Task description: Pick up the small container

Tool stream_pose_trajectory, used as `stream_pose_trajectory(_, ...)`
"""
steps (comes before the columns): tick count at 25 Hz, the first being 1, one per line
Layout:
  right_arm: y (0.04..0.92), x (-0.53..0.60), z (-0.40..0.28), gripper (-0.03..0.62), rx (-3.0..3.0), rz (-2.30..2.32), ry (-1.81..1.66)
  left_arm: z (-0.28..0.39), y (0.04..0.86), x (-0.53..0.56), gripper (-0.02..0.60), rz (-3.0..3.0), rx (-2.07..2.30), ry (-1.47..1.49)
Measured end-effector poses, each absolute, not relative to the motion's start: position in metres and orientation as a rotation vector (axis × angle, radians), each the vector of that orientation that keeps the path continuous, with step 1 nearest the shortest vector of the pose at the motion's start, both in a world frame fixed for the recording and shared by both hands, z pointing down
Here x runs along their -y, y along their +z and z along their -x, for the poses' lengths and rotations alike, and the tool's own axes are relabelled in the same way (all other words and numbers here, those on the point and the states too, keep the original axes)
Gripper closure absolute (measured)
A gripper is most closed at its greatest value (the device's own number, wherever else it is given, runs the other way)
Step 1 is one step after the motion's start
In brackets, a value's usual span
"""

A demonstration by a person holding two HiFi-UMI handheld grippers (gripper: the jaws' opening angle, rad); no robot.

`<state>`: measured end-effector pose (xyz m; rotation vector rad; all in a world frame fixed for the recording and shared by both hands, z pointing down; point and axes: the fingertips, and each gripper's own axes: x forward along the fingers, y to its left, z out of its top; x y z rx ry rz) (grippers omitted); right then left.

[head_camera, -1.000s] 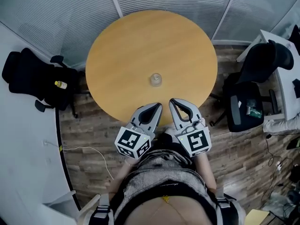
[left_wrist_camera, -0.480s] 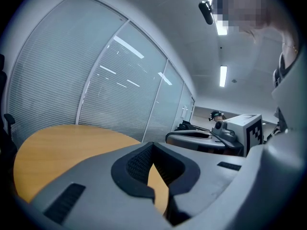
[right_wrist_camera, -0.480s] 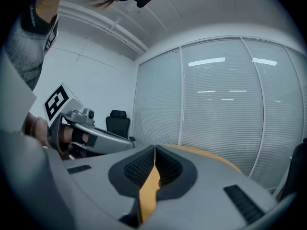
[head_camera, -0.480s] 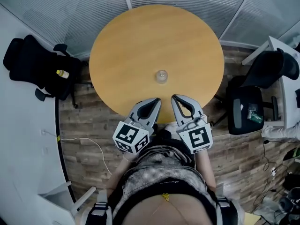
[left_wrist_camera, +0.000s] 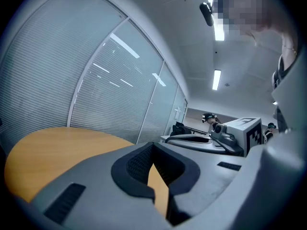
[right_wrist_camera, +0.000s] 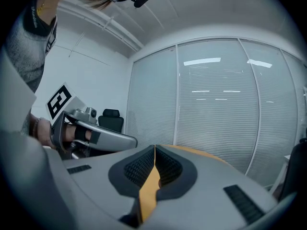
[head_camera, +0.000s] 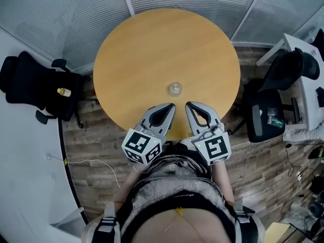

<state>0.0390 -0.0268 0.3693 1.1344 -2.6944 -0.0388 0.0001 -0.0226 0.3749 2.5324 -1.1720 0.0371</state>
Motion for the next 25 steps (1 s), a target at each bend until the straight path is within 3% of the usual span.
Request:
stream_pose_trajectory(18,0.375,0.063,0.015,0.574,2.610,-1.302,-0.050,0.068,0.385,0.062,0.578,-2.567,1.065,0.021)
stream_pose_trajectory(25,0.376,0.072,0.007,0.574,2.570,-1.361,-0.039,0.074,0.391,0.072,0.578,-2.561,1.051,0.029)
